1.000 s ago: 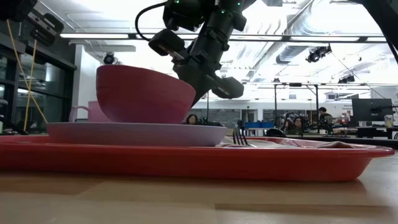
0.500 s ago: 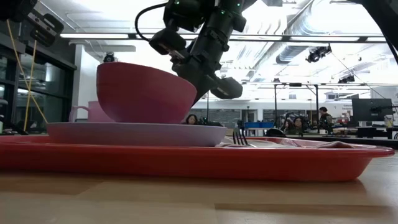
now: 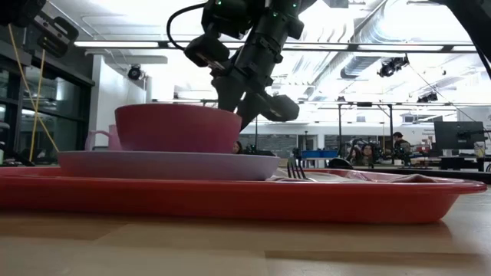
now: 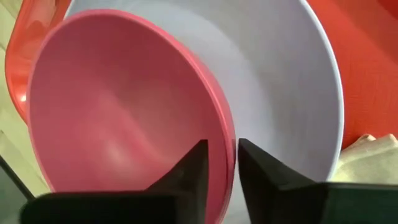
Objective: Set up tray
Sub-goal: Put the red bowl on top of the blue plate, then put the blue spoon on top of the gray napkin to the left of the blue fork
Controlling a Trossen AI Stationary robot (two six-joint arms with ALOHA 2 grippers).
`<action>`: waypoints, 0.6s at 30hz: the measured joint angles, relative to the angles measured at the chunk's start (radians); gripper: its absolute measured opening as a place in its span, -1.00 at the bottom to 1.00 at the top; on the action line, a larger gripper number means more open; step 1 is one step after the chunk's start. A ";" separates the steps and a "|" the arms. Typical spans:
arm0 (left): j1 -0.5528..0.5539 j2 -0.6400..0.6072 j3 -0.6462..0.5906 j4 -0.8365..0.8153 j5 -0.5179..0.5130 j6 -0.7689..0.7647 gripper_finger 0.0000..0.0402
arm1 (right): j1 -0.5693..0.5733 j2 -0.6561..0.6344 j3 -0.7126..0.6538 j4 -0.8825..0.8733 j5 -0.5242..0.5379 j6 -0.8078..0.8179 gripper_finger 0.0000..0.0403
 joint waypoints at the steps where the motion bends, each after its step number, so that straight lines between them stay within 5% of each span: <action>1: 0.000 0.000 0.000 0.000 0.000 0.000 -0.89 | 0.000 0.000 0.000 0.000 0.001 0.000 -0.65; 8: 0.000 0.000 0.000 0.001 0.000 0.000 -0.89 | -0.006 0.000 0.000 0.000 0.001 -0.001 -0.45; 18: 0.000 0.000 0.000 0.001 0.000 -0.007 -0.89 | -0.040 -0.001 0.000 0.011 -0.056 -0.002 -0.43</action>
